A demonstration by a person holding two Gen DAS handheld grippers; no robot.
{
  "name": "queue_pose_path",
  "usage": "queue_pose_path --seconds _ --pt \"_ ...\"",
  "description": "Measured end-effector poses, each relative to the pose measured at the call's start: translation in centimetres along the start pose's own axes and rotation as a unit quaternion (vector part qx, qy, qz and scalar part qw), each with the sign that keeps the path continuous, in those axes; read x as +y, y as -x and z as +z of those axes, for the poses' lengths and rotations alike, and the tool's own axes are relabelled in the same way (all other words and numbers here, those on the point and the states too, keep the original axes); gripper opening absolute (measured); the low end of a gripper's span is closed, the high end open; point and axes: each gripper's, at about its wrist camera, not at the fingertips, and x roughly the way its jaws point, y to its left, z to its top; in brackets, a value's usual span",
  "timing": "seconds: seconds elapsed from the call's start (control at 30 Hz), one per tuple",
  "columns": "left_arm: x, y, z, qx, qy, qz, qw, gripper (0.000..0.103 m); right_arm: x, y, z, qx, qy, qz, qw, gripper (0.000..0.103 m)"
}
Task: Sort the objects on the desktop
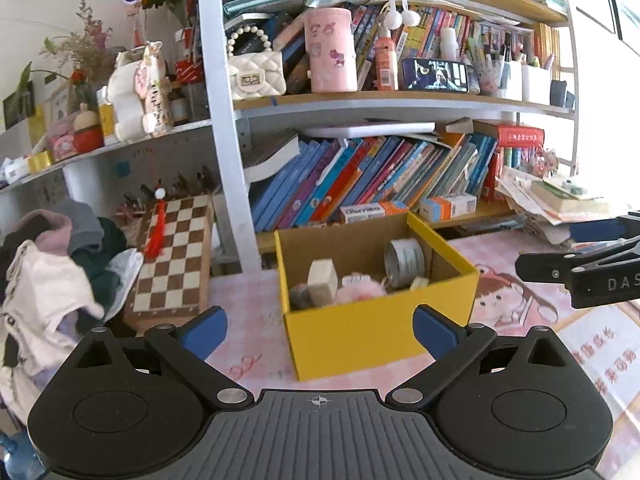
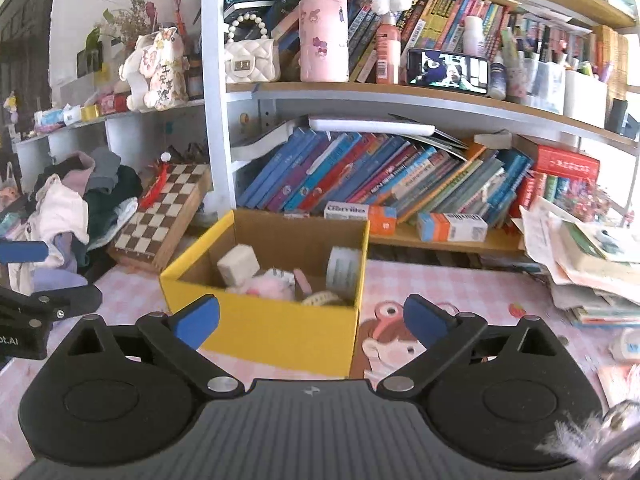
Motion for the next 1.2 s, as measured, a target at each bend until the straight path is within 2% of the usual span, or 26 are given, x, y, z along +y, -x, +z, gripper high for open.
queue_pose_path --seconds 0.27,0.67,0.93,1.2 --pt "-0.4 2.1 -3.8 0.025 0.002 0.005 0.9997 0.101 2.4 2.6 -4.5 0.01 0.005 -0.029 1.0 0.103" --pt "-0.9 4.2 -7.9 0.046 0.019 0.017 0.9986 0.101 5.2 4.4 -9.2 0.05 0.004 -0.029 0.998 0.103" --pt "-2.1 4.1 -9.6 0.069 0.01 0.025 0.9973 0.101 6.5 5.1 -11.0 0.069 0.027 -0.023 0.997 0.103" --pt "-2.3 4.1 -10.1 0.083 0.013 0.028 0.996 0.101 5.9 5.4 -11.8 0.084 0.008 -0.031 0.996 0.103"
